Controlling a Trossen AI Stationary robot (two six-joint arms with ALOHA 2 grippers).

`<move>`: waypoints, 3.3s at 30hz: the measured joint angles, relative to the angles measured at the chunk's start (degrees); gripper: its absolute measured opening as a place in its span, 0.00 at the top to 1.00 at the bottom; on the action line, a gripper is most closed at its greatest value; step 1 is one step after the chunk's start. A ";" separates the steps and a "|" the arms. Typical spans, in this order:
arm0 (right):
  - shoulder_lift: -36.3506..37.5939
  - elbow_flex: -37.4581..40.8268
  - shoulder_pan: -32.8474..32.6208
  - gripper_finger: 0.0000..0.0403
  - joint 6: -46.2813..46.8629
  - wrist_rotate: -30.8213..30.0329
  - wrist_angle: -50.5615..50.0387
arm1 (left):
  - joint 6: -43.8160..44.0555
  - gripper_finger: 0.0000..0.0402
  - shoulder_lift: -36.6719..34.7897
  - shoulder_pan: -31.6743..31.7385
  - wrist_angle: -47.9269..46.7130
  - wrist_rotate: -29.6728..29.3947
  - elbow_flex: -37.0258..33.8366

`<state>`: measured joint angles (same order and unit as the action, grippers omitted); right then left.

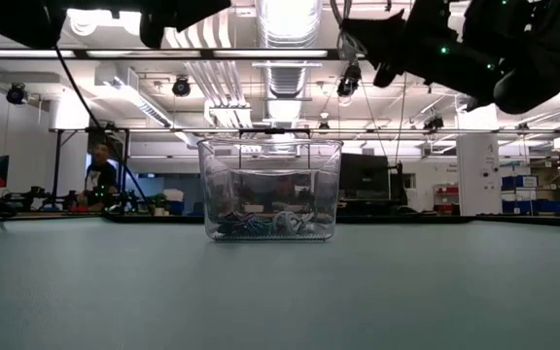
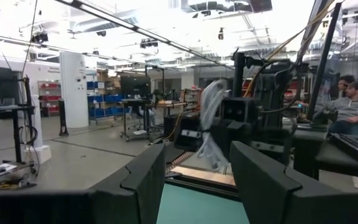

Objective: Pick and place USB-C Cables
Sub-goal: Put the white charger cable into the transparent bin

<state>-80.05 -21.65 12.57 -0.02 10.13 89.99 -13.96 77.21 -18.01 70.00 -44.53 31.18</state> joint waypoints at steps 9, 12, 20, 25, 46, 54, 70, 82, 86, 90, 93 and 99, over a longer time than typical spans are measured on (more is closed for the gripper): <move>0.07 -1.62 -3.21 0.94 -3.03 0.86 -0.02 | 0.00 0.59 6.13 2.04 -0.09 0.88 5.00; 0.11 -1.64 -3.40 0.94 -3.00 0.94 0.01 | 0.00 0.59 7.74 2.65 -0.14 1.11 6.62; 0.11 -1.62 -3.36 0.94 -3.00 0.90 -0.02 | 0.07 0.59 11.89 4.30 -0.22 5.92 10.27; 0.11 -1.62 -3.36 0.94 -3.05 0.90 0.01 | 0.02 0.59 14.23 5.67 -0.20 8.48 13.04; 0.11 -1.62 -3.36 0.94 -3.68 0.94 -0.10 | 4.55 0.59 15.68 13.14 -4.06 22.99 18.94; 0.11 -1.60 -3.36 0.94 -3.68 0.94 -0.12 | 4.61 0.59 15.71 13.39 -6.06 23.71 20.15; 0.11 -1.60 -3.36 0.94 -3.73 0.94 -0.12 | 4.81 0.59 15.71 13.45 -6.52 24.67 20.24; 0.11 -1.57 -3.36 0.94 -4.03 0.94 -0.15 | 6.05 0.59 17.92 13.56 -4.51 25.05 20.46; 0.11 -1.55 -3.36 0.94 -4.03 0.92 -0.22 | 6.08 0.59 20.28 13.70 -4.62 25.09 22.11; 0.11 -1.53 -3.36 0.94 -4.03 0.94 -0.56 | 6.07 0.59 22.04 13.85 -4.67 25.15 24.17; 0.11 -1.53 -3.34 0.94 -4.03 0.94 -0.56 | 5.90 0.59 22.59 13.93 -4.65 25.18 24.78; 0.11 -1.46 -3.35 0.94 -4.03 1.01 -0.61 | 5.88 0.59 22.62 14.06 -4.63 25.18 24.83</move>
<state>-79.94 -23.11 9.22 -4.05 11.14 89.38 -8.08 99.83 -3.95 65.37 -19.35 56.01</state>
